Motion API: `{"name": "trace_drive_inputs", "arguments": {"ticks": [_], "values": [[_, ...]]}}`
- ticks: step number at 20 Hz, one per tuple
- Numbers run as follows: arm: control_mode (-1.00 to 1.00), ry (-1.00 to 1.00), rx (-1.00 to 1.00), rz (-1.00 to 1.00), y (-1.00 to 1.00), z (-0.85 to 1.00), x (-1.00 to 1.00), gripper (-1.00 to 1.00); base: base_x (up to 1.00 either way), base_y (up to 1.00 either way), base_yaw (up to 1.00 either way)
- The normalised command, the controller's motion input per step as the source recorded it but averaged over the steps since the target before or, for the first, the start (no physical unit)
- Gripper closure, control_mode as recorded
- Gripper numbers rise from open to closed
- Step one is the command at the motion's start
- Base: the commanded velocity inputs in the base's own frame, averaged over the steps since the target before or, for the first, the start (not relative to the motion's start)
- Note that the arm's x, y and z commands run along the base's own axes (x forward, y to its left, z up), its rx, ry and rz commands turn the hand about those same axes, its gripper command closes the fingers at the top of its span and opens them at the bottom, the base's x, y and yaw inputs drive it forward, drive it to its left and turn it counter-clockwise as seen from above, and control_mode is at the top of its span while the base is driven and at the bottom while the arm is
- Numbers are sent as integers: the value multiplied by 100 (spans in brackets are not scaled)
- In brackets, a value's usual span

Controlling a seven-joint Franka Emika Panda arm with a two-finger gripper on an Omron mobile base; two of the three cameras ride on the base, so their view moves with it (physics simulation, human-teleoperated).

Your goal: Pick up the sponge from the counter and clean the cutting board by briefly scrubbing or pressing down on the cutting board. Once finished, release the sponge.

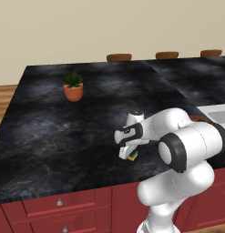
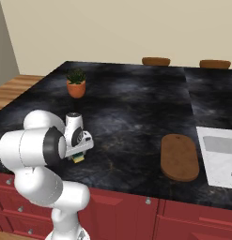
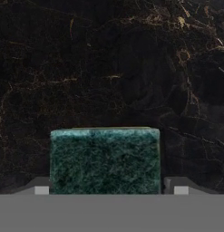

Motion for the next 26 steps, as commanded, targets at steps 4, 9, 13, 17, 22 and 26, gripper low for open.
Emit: {"name": "trace_drive_inputs", "arguments": {"ticks": [4, 9, 13, 17, 22, 26], "values": [[-100, 0, 0, 0, 0, 0, 0, 100, 0, 0, 0], [-100, 0, 0, 0, 0, 0, 0, 100, 0, 0, 0], [-100, 0, 0, 0, 0, 0, 0, 100, 0, 0, 0], [-100, -1, 0, 0, -21, -1, -5, 100, 0, 0, 0], [-100, 1, 0, 0, -12, 7, -6, 100, 0, 0, 0], [-100, 7, 0, -1, -3, 36, 0, 100, 0, 0, 0]]}}
